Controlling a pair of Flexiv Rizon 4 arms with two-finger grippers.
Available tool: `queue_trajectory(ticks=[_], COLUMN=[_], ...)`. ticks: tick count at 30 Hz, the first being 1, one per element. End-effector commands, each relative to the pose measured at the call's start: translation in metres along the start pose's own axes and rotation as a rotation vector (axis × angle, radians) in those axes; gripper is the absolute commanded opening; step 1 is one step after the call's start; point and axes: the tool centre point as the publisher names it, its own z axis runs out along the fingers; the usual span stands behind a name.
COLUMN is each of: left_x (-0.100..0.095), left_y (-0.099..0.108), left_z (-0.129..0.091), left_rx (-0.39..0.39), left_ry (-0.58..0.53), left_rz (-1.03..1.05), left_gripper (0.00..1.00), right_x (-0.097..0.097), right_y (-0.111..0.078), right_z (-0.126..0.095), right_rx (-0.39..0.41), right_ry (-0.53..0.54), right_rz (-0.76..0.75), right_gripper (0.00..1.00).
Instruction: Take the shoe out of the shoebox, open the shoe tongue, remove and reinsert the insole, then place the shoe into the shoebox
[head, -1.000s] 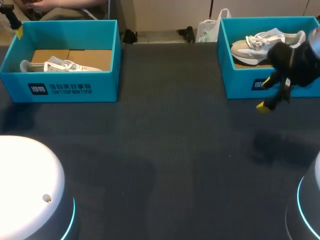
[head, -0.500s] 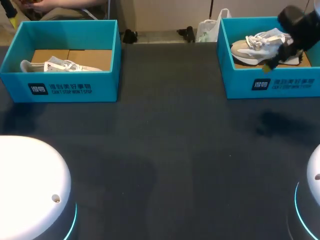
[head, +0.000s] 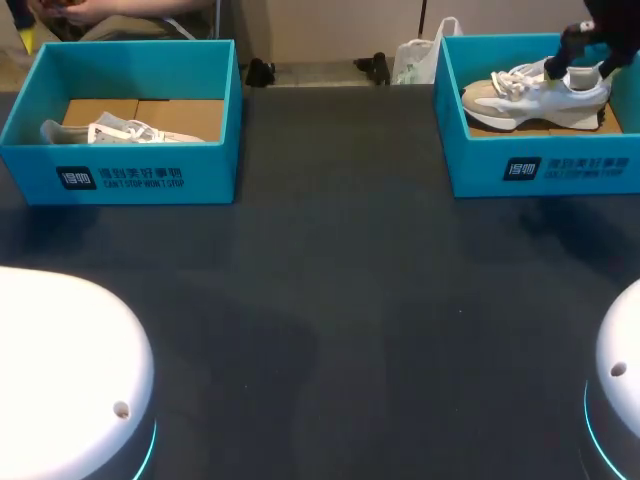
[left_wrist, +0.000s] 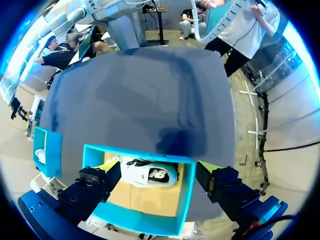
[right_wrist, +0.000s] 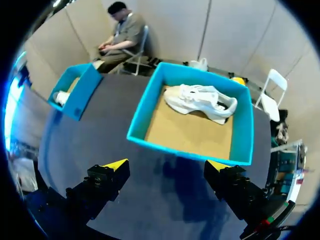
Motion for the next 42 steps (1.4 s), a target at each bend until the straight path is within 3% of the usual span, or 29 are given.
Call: queue_trajectory(ticks=[1,10,17,29,30,42], left_x=[-0.003,-0.003,-0.003,-0.003,-0.003,-0.003], left_y=[0.003,0.003,0.003,0.003,0.003,0.003], left_z=[-0.001,-0.001,-0.001,-0.001,-0.001,-0.001], left_rx=[0.01,0.01,0.01,0.01,0.01,0.01], left_ry=[0.017,0.017,0.017,0.017,0.017,0.017], left_rz=[0.008,0.008,0.008,0.008,0.008,0.008], left_gripper=[1.0,1.0,1.0,1.0,1.0,1.0], right_x=[-0.009,-0.05,-0.081,-0.127,-0.132,-0.132], right_y=[0.02,0.05,0.07,0.091,0.092,0.092], right_z=[0.005,0.015,0.025,0.068,0.072,0.072], right_rx=[0.046,0.02,0.063,0.089,0.119,0.119], right_ry=[-0.033,-0.061,-0.09,-0.071,-0.071,-0.071], right_rz=[0.051,0.14,0.226,0.282,0.288,0.288], right_gripper=[1.0,1.0,1.0,1.0,1.0,1.0])
